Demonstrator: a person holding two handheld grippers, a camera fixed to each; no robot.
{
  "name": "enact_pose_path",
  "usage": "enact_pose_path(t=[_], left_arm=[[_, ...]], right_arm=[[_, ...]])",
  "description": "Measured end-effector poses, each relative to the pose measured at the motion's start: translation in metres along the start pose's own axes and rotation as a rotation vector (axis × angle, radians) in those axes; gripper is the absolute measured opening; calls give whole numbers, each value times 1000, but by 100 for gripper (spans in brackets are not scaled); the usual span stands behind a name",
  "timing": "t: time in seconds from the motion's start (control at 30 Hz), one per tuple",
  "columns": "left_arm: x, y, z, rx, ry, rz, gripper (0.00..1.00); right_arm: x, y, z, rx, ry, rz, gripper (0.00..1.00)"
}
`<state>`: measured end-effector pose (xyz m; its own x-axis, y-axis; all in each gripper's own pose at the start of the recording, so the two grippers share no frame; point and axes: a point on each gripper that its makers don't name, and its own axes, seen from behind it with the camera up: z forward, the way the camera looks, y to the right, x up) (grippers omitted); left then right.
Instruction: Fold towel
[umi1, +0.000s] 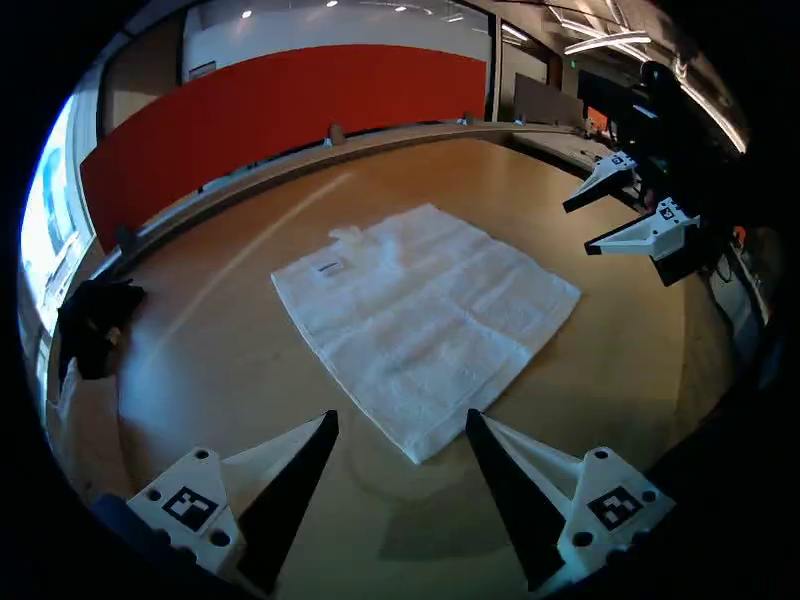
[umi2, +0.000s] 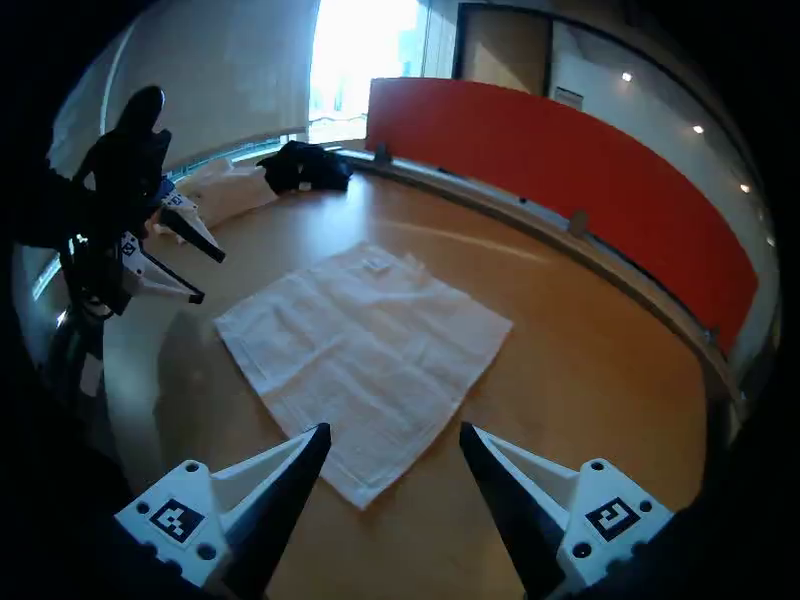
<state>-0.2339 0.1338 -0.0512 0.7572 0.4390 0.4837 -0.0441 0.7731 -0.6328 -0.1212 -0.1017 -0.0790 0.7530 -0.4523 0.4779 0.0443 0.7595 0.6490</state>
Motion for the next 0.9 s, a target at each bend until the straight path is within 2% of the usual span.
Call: enact_pose_path(t=[0.27, 0.6, 0.73, 0.8, 0.9], left_arm=[[-27, 7, 20, -22, -51, -12, 95], [-44, 10, 36, -39, -108, -15, 95], [-46, 14, 37, -59, -123, -23, 94], [-46, 16, 38, -62, -130, -25, 91], [-47, 13, 39, -48, -137, -24, 83]], right_arm=[[-33, -5, 14, 3, -47, 27, 100], [-64, -10, 26, 21, -98, 40, 97], [-71, -13, 29, 37, -114, 49, 85], [-74, -14, 30, 47, -124, 52, 76], [-78, -17, 30, 61, -134, 53, 68]])
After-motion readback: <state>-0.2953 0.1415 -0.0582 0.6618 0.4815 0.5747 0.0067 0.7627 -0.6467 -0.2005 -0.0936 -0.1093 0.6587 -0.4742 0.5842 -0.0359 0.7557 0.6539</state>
